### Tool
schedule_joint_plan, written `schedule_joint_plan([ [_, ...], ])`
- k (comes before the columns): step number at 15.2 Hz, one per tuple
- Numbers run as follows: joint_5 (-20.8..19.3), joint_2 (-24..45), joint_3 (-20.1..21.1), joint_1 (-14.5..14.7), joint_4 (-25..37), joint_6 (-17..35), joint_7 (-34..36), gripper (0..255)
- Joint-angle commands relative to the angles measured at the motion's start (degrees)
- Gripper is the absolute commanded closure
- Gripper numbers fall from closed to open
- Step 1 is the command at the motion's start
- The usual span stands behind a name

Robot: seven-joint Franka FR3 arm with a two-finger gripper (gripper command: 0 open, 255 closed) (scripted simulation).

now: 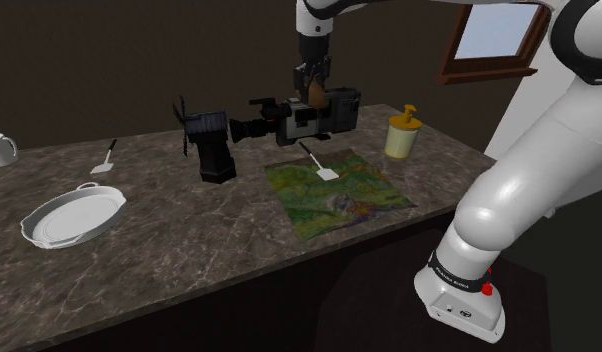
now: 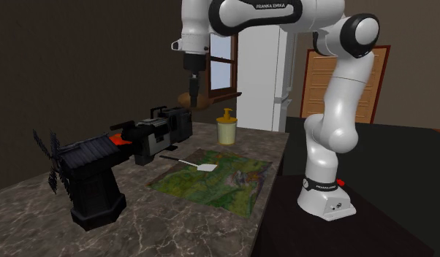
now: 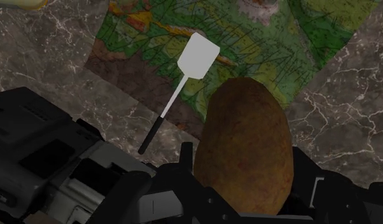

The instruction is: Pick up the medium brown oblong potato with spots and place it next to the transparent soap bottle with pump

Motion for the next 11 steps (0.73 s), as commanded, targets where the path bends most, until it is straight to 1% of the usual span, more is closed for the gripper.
schedule_joint_plan([
  [1,-0.17,-0.48,-1.82,-1.09,-0.58,0.41,-2.94,255],
  [6,-0.66,-1.03,-6.34,-3.75,-1.38,1.40,-9.90,255],
  [11,-1.04,-0.08,-10.82,-6.42,-0.55,2.26,-16.86,255],
])
